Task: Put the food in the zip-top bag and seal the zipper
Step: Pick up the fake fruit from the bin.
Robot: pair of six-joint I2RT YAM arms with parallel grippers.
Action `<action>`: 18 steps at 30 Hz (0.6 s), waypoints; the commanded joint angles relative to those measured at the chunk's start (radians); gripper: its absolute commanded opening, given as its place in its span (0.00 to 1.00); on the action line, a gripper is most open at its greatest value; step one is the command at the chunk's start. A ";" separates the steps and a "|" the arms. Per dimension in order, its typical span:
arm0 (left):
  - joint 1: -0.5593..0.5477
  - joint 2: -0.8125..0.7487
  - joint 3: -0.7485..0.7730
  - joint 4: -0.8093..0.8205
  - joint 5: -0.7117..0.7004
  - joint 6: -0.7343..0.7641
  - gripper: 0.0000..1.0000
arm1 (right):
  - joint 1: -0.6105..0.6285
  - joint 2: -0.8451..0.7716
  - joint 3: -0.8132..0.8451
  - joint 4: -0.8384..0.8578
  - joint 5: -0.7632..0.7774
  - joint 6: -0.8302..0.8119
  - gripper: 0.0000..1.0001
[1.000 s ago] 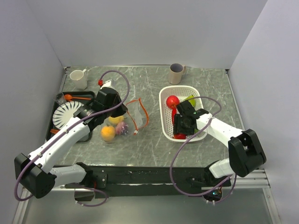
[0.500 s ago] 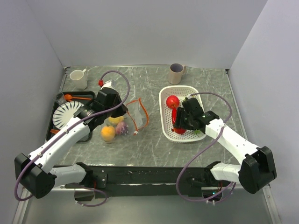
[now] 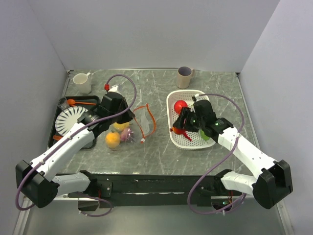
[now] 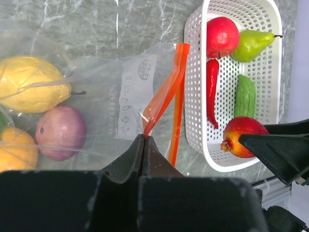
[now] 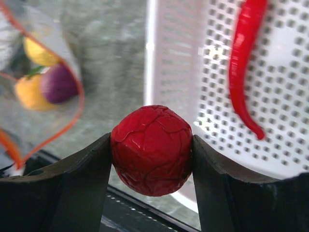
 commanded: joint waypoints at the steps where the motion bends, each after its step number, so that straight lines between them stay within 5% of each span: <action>1: 0.002 0.001 0.003 0.041 0.032 0.023 0.01 | 0.029 -0.015 0.081 0.142 -0.092 0.036 0.40; 18: 0.002 -0.016 0.035 0.033 0.069 0.032 0.01 | 0.204 0.310 0.395 0.116 -0.095 -0.007 0.40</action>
